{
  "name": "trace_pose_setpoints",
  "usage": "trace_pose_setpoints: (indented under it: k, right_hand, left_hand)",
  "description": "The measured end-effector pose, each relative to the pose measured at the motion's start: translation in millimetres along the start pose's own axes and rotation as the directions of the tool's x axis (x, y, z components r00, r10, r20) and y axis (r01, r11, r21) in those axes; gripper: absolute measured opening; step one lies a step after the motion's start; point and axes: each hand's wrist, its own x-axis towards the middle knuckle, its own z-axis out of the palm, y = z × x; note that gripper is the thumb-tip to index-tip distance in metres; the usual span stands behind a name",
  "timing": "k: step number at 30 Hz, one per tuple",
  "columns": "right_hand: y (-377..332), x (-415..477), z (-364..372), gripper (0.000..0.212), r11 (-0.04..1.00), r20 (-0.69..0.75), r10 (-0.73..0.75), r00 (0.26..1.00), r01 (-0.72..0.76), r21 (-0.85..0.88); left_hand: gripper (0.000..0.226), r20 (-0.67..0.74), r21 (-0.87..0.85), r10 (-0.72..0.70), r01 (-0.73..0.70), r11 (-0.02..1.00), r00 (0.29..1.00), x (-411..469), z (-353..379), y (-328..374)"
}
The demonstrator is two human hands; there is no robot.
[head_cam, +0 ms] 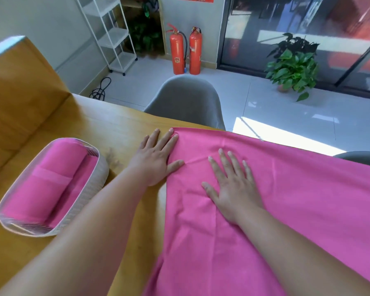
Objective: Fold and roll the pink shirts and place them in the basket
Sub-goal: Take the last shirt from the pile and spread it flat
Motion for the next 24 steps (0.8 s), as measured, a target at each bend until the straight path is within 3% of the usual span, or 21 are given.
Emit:
trace_pose_setpoints:
  k: [5, 9, 13, 18, 24]
  right_hand:
    - [-12.7, 34.6, -3.5, 0.079, 1.0, -0.024, 0.023, 0.999, -0.023, -0.006]
    - [-19.4, 60.4, -6.4, 0.079, 0.998, -0.048, 0.059, 0.997, -0.059, 0.012]
    - [-22.8, 80.2, -7.9, 0.08, 0.994, -0.073, 0.1, 0.992, -0.096, 0.051]
    - [-25.8, 94.4, -6.0, 0.077, 0.986, -0.123, 0.154, 0.98, -0.144, 0.087]
    - [-30.3, 90.3, -5.2, 0.061, 0.981, -0.286, 0.192, 0.939, -0.183, 0.056]
  left_hand:
    - [0.092, -0.043, -0.077, 0.01, -0.014, 0.997, 0.999, 36.2, -4.6, -30.1]
    - [0.079, -0.187, -0.269, -0.118, 0.065, 0.961, 0.975, 42.3, 0.3, -36.2]
    - [0.058, -0.25, -0.506, -0.211, 0.059, 0.86, 0.945, 39.4, 1.7, -39.2]
    - [0.052, -0.286, -0.508, -0.217, 0.044, 0.86, 0.933, 41.3, 2.9, -40.6]
    - [0.068, -0.278, -0.432, -0.188, 0.052, 0.9, 0.942, 40.6, 2.2, -40.8]
